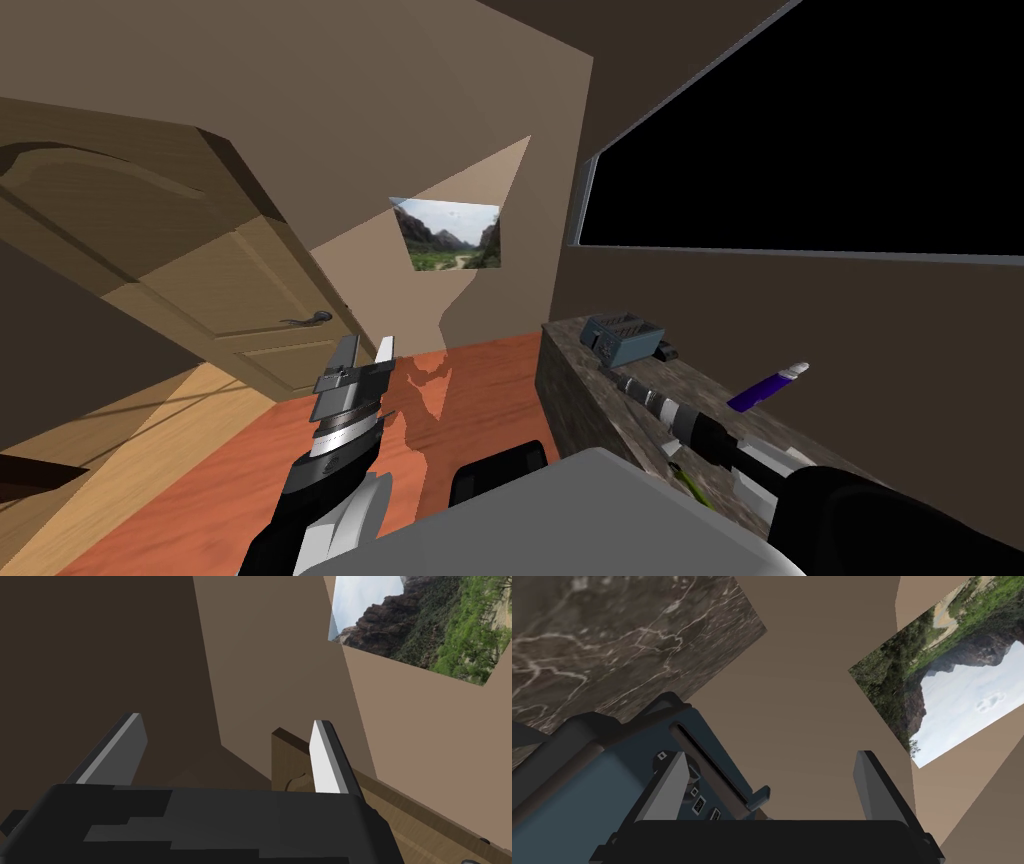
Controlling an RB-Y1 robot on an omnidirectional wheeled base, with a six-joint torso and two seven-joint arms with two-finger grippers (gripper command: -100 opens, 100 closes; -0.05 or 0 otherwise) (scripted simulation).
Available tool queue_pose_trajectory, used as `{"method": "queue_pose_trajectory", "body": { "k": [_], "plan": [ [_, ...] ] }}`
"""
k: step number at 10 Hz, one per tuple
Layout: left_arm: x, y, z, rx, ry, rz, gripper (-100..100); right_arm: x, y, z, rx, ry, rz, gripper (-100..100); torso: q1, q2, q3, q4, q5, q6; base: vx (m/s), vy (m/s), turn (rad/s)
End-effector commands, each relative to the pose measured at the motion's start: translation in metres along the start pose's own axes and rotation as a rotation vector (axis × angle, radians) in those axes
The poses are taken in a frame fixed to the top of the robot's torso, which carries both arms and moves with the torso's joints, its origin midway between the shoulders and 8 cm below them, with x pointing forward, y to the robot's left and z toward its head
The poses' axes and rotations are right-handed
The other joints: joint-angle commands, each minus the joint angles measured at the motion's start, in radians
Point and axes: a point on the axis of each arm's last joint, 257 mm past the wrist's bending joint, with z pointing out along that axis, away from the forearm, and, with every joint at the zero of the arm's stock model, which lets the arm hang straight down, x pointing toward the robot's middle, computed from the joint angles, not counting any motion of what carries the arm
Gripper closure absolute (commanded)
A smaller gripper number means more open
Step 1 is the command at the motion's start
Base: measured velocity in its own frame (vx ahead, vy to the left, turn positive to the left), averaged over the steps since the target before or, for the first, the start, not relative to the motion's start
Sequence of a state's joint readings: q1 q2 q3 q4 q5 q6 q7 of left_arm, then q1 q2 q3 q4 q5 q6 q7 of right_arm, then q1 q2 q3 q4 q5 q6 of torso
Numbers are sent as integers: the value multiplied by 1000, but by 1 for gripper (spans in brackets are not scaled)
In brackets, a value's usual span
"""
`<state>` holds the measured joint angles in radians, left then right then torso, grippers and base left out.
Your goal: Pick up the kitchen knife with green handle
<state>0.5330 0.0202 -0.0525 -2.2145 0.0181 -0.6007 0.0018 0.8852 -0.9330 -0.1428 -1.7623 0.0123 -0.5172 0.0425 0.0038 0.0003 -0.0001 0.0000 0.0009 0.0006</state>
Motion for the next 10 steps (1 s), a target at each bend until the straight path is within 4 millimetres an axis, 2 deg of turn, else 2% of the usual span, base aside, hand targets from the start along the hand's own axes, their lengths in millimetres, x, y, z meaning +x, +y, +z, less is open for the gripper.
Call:
{"method": "queue_pose_trajectory", "body": {
  "k": [1, 2, 3, 4, 5, 6, 7, 8, 9, 10],
  "plan": [
    [0, 0, 0, 0, 0, 0, 0, 1, -7, -1, 18, 35, -28, -100, 0, 0, 0, 0, 0, 0, 2, 26, 8],
    [0, 0, 0, 0, 0, 0, 0, 7, -24, -10, 61, 81, -52, -100, 0, 0, 0, 0, 0, 0, -5, 37, 22],
    [0, 0, 0, 0, 0, 0, 0, 5, -23, -9, 58, 93, -67, -100, 1, 0, 0, 0, 0, 0, -8, 34, 8],
    [0, 0, 0, 0, 0, 0, 0, 12, -40, -19, 99, 141, -91, -100, 1, 1, 0, 0, 0, 0, -15, 42, 13],
    [0, 0, 0, 0, 0, 0, 0, 10, -39, -18, 96, 152, -105, -100, 1, 1, 1, 0, 0, 0, -12, 33, 0],
    [0, 0, 0, 0, 0, 0, 0, 16, -55, -28, 136, 200, -128, -100, 1, 1, 1, 0, 0, 0, -23, 42, 8],
    [0, 0, 0, 0, 0, 0, 0, 14, -54, -27, 133, 212, -143, -100, 1, 2, 1, 0, 0, 0, -22, 41, -1],
    [0, 0, 0, 0, 0, 0, 0, 20, -69, -38, 172, 260, -164, -100, 1, 2, 1, 0, 0, 0, -22, 50, 3],
    [0, 0, 0, 0, 0, 0, 0, 17, -69, -36, 168, 272, -181, -100, 1, 2, 1, 0, 0, 0, -20, 42, -8],
    [0, 0, 0, 0, 0, 0, 0, 23, -83, -47, 205, 321, -203, -100, 1, 2, 1, 1, 0, 0, -28, 49, 1]
  ]
}}
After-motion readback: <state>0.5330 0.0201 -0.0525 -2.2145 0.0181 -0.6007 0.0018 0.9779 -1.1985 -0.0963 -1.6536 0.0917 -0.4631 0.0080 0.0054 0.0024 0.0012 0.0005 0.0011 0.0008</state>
